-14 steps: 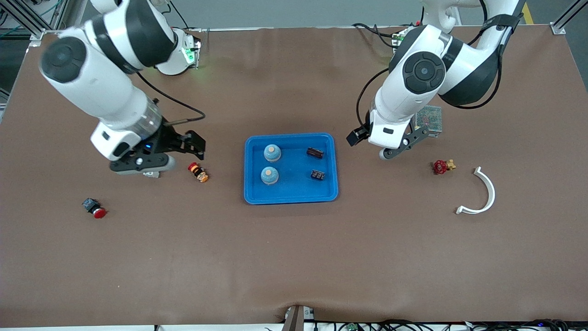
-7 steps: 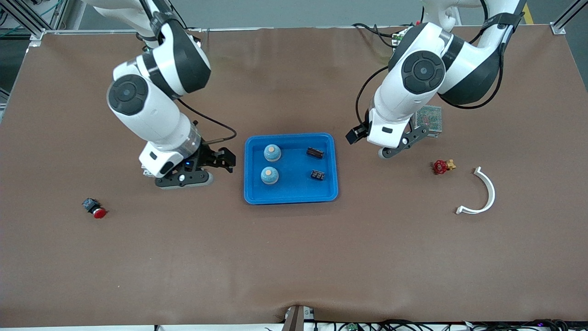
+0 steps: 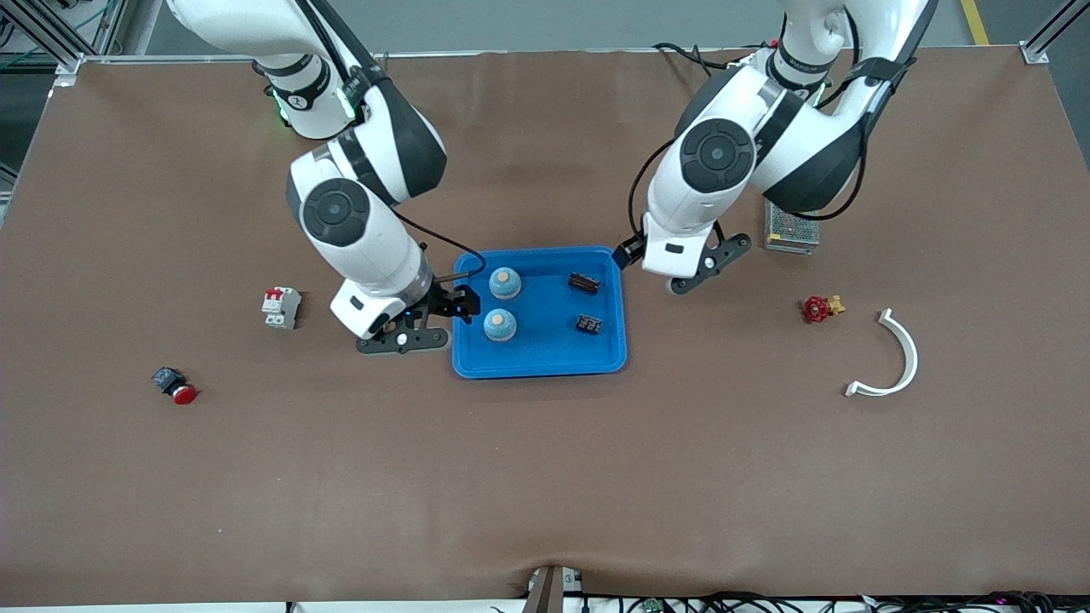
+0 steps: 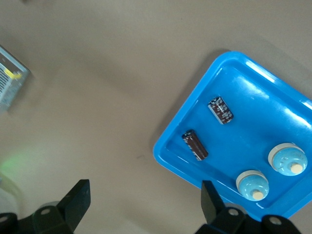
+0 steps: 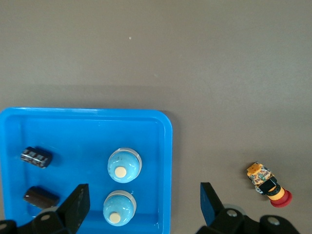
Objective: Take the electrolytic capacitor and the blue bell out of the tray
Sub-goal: 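Grasp the blue bell with the right gripper while the left gripper grasps a capacitor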
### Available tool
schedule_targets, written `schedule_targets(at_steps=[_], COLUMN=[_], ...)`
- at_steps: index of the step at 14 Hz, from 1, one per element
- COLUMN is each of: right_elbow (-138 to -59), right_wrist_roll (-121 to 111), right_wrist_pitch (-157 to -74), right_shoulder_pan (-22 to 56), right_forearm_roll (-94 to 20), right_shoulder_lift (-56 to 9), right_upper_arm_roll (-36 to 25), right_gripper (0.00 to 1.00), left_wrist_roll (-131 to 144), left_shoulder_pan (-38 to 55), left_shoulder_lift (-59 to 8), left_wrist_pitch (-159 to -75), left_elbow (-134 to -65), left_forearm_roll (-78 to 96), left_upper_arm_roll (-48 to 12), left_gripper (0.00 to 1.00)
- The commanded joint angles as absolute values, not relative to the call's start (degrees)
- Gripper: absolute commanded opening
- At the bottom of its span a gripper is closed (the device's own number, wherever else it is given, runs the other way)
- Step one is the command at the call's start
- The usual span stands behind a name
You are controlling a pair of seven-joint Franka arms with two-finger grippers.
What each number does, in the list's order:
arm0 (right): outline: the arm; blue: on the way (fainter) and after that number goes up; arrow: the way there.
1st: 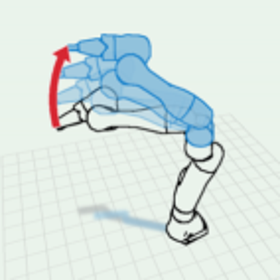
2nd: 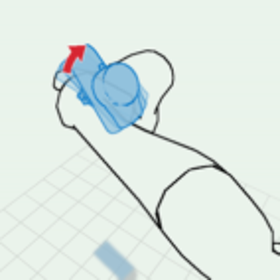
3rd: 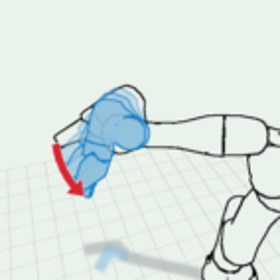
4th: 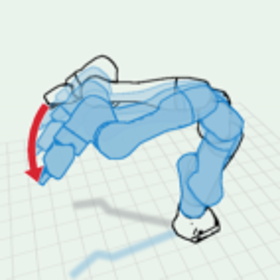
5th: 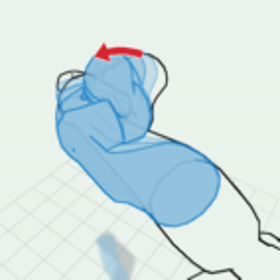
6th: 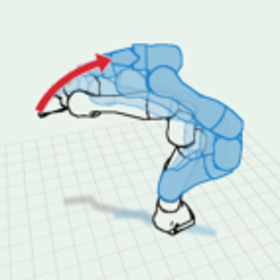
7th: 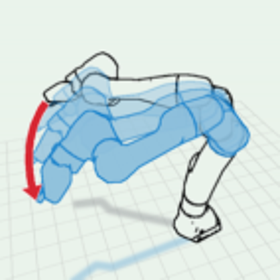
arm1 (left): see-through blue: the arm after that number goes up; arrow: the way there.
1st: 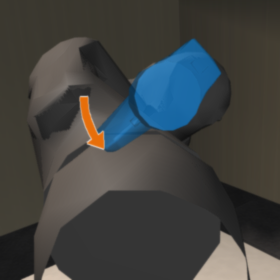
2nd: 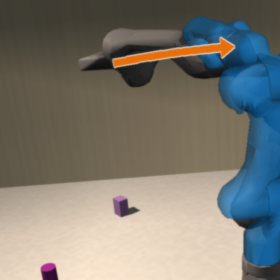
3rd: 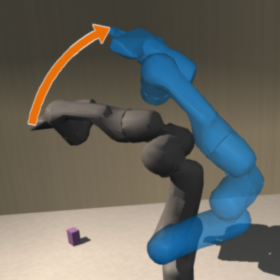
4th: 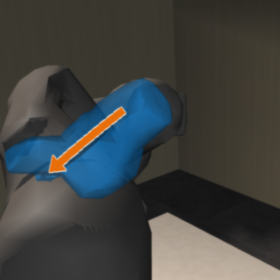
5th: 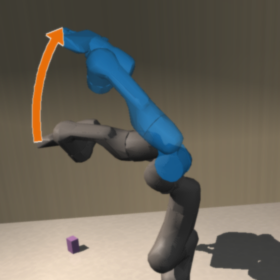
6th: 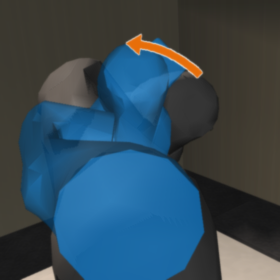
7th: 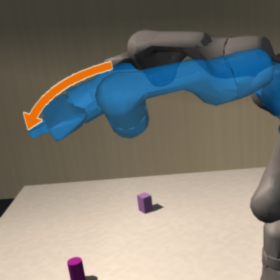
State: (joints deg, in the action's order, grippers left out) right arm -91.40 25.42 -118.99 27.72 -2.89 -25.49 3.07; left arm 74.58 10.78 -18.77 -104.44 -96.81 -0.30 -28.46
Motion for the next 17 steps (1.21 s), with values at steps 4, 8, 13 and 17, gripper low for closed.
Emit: schedule_targets(at_steps=[4,8,13,17], right_elbow=[-91.23,-91.14,-91.14,-91.14], right_wrist_roll=[26.63,26.54,26.54,26.54], right_wrist_pitch=[-121.81,-124.53,-128.75,-130.78], right_shoulder_pan=[29.79,30.76,30.85,31.2], right_forearm_roll=[-1.67,-1.58,-1.58,-1.58], right_shoulder_lift=[-29.61,-32.6,-35.76,-37.35], right_upper_arm_roll=[2.55,2.55,2.55,2.55], right_gripper=[1.0,1.0,1.0,1.0], left_wrist_roll=[93.22,104.3,108.63,115.74], left_shoulder_pan=[15.12,18.02,18.99,19.16], left_shoulder_lift=[-26.18,-30.93,-34.97,-37.44], left_wrist_pitch=[-114.15,-120.49,-122.16,-126.65], left_elbow=[-97.03,-98.61,-98.88,-99.4], left_forearm_roll=[-3.33,-8.07,-9.32,-11.77], left_upper_arm_roll=[-28.65,-28.56,-28.3,-28.21], left_gripper=[1.0,1.0,0.89,0.82])
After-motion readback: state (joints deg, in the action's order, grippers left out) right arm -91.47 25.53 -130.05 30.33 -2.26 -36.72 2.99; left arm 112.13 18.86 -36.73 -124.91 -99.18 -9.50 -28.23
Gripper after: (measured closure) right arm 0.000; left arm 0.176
